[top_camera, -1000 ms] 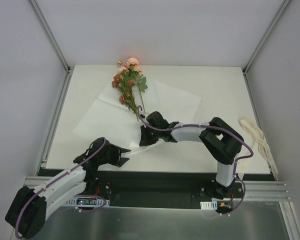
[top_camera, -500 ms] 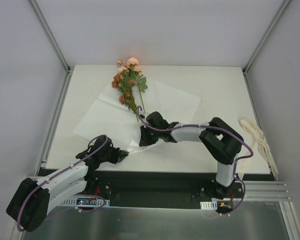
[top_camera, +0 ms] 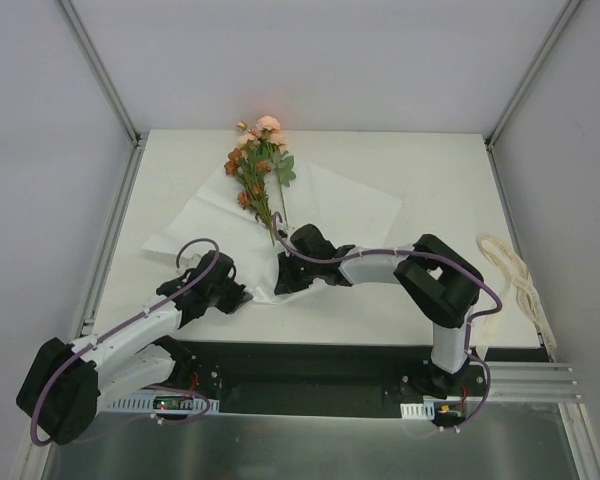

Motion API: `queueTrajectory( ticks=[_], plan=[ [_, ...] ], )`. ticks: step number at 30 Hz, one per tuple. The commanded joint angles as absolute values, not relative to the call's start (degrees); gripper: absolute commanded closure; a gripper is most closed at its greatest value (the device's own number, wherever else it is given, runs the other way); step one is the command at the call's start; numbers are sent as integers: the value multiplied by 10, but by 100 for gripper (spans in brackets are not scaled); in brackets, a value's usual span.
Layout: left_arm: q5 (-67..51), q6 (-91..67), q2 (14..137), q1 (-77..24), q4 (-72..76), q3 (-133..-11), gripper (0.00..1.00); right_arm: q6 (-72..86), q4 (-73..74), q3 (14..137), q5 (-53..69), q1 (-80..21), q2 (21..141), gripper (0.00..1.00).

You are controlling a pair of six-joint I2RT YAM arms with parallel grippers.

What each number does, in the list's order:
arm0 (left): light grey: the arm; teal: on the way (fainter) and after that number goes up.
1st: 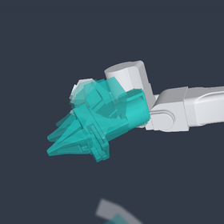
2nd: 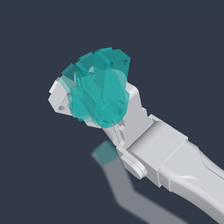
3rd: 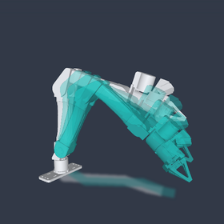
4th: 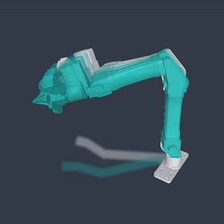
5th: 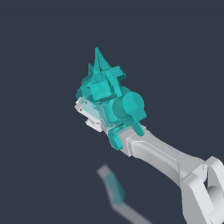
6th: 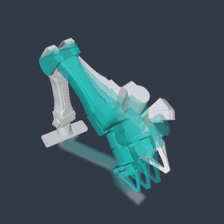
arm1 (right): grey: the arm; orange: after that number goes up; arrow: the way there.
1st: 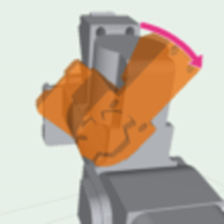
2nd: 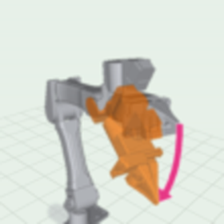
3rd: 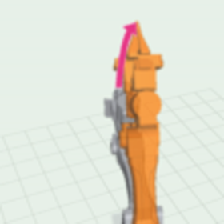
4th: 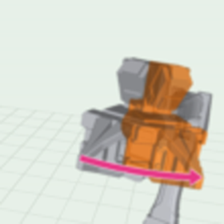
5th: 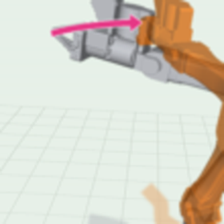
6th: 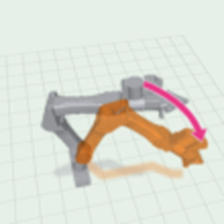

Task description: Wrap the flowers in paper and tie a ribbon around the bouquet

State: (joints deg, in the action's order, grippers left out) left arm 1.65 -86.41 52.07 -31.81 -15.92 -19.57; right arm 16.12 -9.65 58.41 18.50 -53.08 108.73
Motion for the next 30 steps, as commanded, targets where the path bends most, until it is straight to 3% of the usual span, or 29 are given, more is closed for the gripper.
queueTrajectory(
  ticks=[1, 8, 16, 25, 30],
  plan=[
    [72, -739, 580, -353, -181, -292, 100, 170, -78, 577, 188, -526, 1105, 99],
    [124, -588, 688, -420, -186, -400, 100, 205, -111, 555, 231, -510, 1098, 99],
    [107, -464, 784, -457, -191, -482, 100, 242, -147, 535, 262, -490, 1094, 99],
    [142, -551, 656, -476, -192, -387, 100, 246, -148, 538, 267, -484, 1099, 99],
    [95, -623, 571, -446, -192, -328, 94, 239, -138, 542, 262, -485, 1102, 99]
  ],
)
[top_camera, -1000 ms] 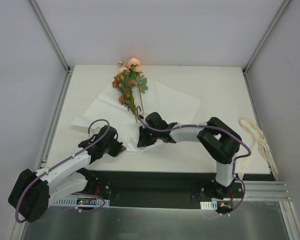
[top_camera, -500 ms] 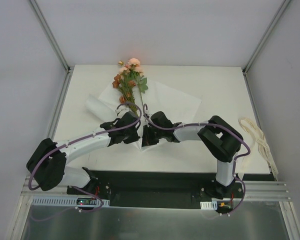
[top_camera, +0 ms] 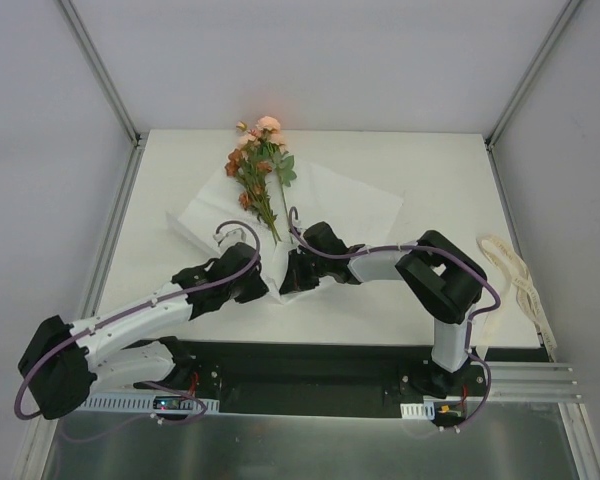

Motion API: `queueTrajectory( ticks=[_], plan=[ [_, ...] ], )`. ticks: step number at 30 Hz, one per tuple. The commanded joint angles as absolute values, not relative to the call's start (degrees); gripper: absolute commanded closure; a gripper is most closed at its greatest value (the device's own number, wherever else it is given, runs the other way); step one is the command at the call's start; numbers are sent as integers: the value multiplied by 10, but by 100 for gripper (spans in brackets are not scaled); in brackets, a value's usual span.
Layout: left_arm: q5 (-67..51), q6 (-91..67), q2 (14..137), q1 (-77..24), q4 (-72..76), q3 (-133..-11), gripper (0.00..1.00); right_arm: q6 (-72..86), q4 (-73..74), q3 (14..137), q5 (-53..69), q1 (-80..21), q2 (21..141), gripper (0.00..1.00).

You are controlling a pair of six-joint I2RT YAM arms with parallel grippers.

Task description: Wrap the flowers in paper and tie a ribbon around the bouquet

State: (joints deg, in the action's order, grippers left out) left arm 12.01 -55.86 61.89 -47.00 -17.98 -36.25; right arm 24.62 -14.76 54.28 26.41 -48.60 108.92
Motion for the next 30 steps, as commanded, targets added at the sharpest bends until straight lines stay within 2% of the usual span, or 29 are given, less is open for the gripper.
queueTrajectory(
  ticks=[1, 2, 3, 7, 9, 10, 12, 17, 26, 29, 30],
  plan=[
    [69, -645, 559, -437, -192, -309, 90, 237, -136, 543, 262, -485, 1101, 99],
    [51, -656, 550, -415, -192, -299, 86, 236, -134, 545, 259, -484, 1102, 99],
    [35, -667, 529, -404, -192, -288, 75, 234, -128, 547, 258, -485, 1101, 99],
    [-20, -707, 476, -353, -194, -240, 48, 222, -117, 552, 252, -487, 1100, 99],
    [-52, -715, 454, -318, -199, -228, 18, 219, -113, 557, 250, -490, 1103, 99],
    [-58, -722, 448, -308, -217, -228, 11, 219, -110, 558, 250, -491, 1104, 99],
    [-69, -740, 439, -275, -244, -231, 7, 215, -108, 560, 250, -491, 1104, 99],
    [-95, -813, 418, -228, -315, -218, 9, 208, -102, 563, 248, -494, 1104, 99],
    [-87, -992, 355, -216, -323, -127, 18, 201, -95, 560, 242, -494, 1100, 99],
    [-84, -1007, 361, -217, -316, -121, 24, 201, -96, 562, 243, -494, 1101, 99],
    [-79, -1014, 363, -217, -309, -119, 30, 201, -97, 562, 242, -495, 1101, 99]
  ],
)
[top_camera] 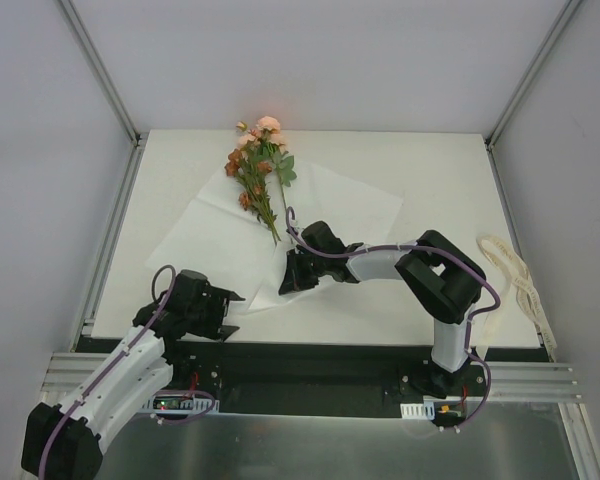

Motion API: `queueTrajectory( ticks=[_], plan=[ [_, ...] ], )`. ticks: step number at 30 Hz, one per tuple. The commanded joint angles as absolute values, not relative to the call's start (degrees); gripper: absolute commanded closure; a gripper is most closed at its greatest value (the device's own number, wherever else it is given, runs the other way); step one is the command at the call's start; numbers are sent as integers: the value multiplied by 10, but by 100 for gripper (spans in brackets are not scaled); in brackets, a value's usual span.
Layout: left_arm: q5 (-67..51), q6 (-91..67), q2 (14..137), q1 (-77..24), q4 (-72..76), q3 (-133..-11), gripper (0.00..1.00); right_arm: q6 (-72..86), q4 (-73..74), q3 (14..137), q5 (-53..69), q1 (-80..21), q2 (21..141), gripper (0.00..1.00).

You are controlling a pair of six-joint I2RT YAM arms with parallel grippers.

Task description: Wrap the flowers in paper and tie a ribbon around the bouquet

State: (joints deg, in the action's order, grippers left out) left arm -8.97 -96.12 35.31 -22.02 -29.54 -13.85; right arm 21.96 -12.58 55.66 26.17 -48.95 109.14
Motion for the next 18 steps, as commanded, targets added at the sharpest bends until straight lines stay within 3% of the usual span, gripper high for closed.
queueTrajectory(
  ticks=[1, 12, 15, 18],
  plan=[
    [-75, -1015, 363, -217, -305, -118, 34, 201, -97, 562, 242, -496, 1101, 99],
    [-56, -1028, 405, -217, -230, -93, 65, 201, -96, 560, 237, -497, 1099, 99],
    [-48, -1001, 410, -217, -200, -91, 98, 203, -97, 562, 236, -499, 1100, 99],
    [-32, -948, 403, -217, -200, -108, 100, 207, -96, 562, 236, -498, 1101, 99]
  ],
)
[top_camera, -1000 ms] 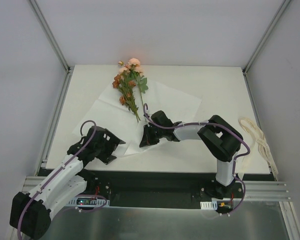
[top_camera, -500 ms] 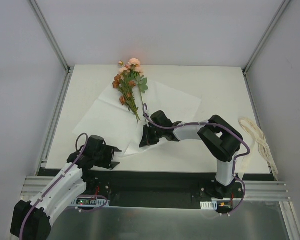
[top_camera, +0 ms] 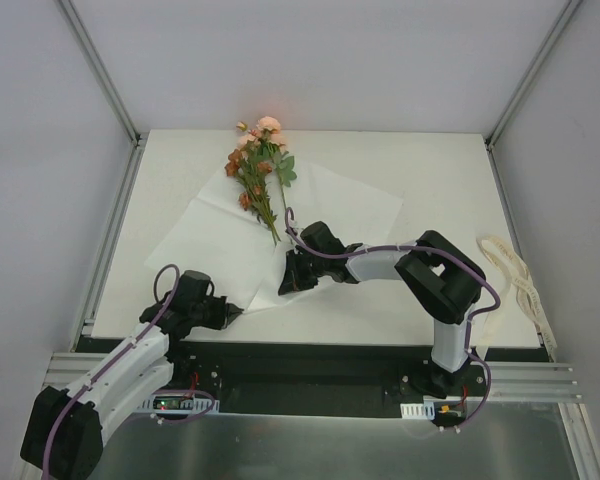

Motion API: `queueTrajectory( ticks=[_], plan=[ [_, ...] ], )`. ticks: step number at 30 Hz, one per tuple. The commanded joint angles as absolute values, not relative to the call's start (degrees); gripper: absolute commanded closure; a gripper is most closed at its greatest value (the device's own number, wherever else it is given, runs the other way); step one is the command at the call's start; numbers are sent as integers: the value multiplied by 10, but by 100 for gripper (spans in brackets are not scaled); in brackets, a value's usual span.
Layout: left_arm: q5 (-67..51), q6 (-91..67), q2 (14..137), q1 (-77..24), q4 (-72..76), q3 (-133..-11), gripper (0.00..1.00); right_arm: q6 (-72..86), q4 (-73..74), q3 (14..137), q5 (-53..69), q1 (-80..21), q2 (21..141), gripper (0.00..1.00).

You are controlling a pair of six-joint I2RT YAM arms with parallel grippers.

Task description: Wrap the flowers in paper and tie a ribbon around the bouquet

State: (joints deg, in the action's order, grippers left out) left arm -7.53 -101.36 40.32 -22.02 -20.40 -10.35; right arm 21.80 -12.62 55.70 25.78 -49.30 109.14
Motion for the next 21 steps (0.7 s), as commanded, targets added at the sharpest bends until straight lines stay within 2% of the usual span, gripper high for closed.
queueTrajectory(
  ticks=[1, 6, 8, 12, 21],
  plan=[
    [-25, -930, 397, -218, -200, -114, 100, 207, -96, 561, 235, -498, 1101, 99],
    [-6, -752, 418, -231, -198, -206, 100, 219, -95, 557, 233, -499, 1101, 99],
    [17, -701, 452, -267, -198, -252, 100, 222, -96, 557, 234, -498, 1101, 99],
    [72, -648, 514, -358, -198, -324, 100, 229, -97, 557, 241, -498, 1100, 99],
    [81, -517, 663, -424, -195, -440, 100, 246, -99, 552, 255, -496, 1084, 99]
  ],
)
